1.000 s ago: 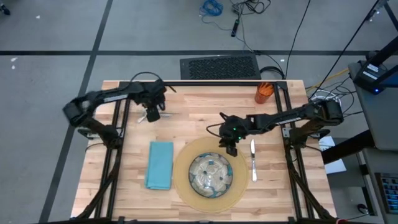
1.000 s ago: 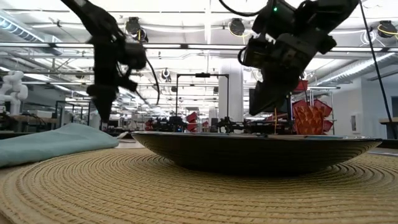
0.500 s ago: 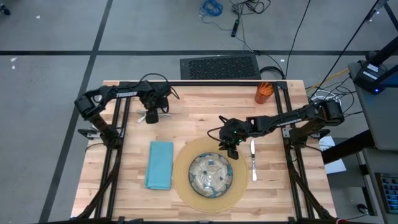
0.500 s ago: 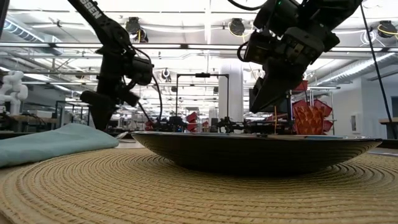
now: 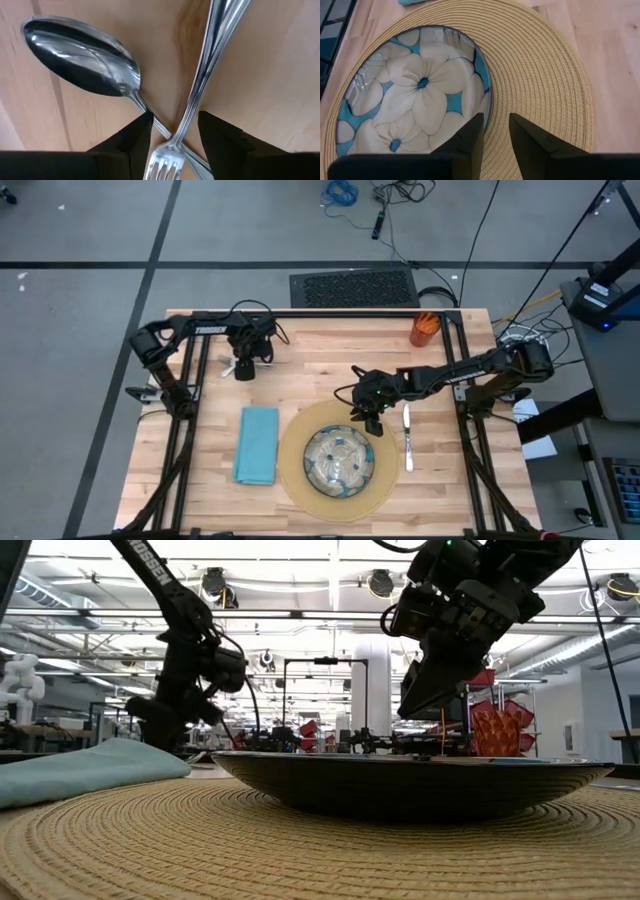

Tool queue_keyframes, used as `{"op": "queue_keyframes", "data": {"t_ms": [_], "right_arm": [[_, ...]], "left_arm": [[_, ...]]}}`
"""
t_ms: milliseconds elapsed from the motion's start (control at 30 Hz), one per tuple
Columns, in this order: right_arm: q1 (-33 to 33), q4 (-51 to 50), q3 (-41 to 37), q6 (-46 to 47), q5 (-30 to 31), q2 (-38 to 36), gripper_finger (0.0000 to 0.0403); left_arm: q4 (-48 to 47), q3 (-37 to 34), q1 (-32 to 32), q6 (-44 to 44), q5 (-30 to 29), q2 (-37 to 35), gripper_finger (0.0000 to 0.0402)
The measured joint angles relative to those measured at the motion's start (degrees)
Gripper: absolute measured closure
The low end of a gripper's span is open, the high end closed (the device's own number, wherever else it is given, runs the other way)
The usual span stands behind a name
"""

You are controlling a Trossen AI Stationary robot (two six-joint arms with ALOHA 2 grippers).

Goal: Set table place
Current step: Put the silver fork on the blue napkin on the table

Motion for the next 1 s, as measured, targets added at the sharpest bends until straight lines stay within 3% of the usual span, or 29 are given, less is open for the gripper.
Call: {"op": "queue_keyframes", "data": {"t_ms": [167, 433, 800, 1000], "right_arm": [[0.40, 0.14, 0.02, -1.03, 0.10, 0.00, 0.0319], [0.76, 0.14, 0.02, -4.14, 1.23, 0.00, 0.0319], [0.76, 0.11, 0.02, -5.18, 1.38, 0.02, 0.0319], [0.76, 0.12, 0.02, -5.14, 1.47, 0.02, 0.0319]], "left_arm": [[0.26, 0.04, -0.17, 1.04, -0.80, 1.77, 0.0268], [0.90, 0.02, -0.68, 1.59, -1.40, 1.84, 0.0392], [0.23, -0.07, -4.26, 2.68, -5.76, 0.65, 0.0401], [-2.62, 1.59, -6.84, 2.65, -5.25, -2.77, 0.0400]]}}
